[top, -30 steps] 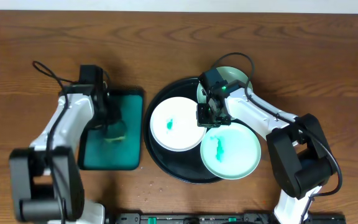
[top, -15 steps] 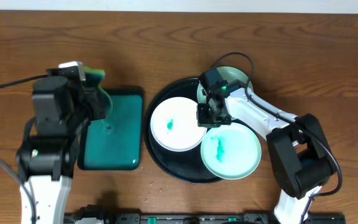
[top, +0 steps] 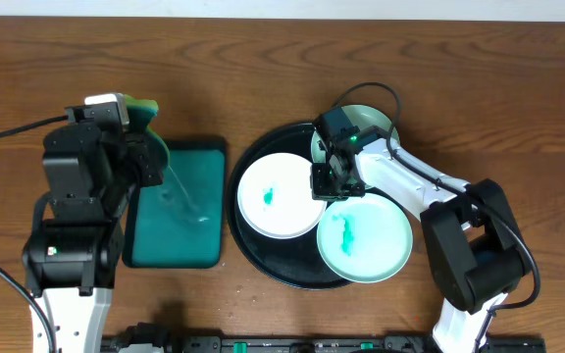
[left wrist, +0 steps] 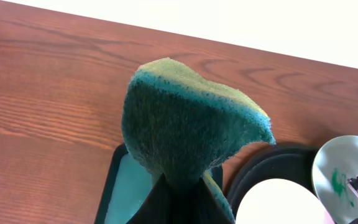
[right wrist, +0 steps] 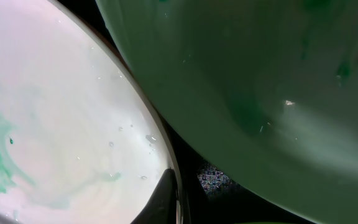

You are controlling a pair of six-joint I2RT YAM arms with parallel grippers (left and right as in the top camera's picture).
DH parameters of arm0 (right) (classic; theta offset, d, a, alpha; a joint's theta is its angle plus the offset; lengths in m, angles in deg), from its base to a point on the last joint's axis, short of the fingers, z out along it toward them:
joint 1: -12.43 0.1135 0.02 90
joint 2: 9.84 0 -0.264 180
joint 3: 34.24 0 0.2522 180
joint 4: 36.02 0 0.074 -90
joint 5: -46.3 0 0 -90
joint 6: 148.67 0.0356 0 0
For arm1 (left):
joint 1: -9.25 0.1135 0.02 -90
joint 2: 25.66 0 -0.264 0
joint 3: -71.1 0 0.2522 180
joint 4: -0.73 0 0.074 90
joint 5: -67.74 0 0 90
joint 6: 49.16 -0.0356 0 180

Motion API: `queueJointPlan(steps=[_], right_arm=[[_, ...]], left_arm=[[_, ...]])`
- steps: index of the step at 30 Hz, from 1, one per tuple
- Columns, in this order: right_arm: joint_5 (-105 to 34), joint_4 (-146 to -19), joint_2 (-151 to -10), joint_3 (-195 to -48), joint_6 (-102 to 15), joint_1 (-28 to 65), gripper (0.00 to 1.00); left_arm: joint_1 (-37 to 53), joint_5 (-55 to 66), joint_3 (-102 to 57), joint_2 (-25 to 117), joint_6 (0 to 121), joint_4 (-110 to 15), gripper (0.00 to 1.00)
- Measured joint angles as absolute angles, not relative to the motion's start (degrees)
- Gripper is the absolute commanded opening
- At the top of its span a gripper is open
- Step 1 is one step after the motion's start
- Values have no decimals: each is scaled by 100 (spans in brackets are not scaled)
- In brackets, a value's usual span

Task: Clean dirty plates on tray and stack at the side
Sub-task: 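Grasp the green sponge with the left gripper and lift it, then carry the sponge with the left gripper to the white plate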

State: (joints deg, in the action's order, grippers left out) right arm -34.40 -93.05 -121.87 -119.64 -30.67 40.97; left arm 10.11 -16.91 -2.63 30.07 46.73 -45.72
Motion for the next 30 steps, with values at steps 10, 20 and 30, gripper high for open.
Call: queueJointPlan(steps=[10, 20, 30], right_arm=[[-3442, -9302, -12187, -11964, -3067, 4097, 1], [-3445, -9302, -12187, -11964, -3067, 4097, 1], [-3447, -9300, -12187, -11964, -3067, 4097, 1]], left_arm=[[1011, -1814, -263, 3029, 4671, -4572, 7], [1011, -1816, -263, 3029, 4658, -4572, 7], [1011, -1816, -263, 3066, 4689, -4603, 7]])
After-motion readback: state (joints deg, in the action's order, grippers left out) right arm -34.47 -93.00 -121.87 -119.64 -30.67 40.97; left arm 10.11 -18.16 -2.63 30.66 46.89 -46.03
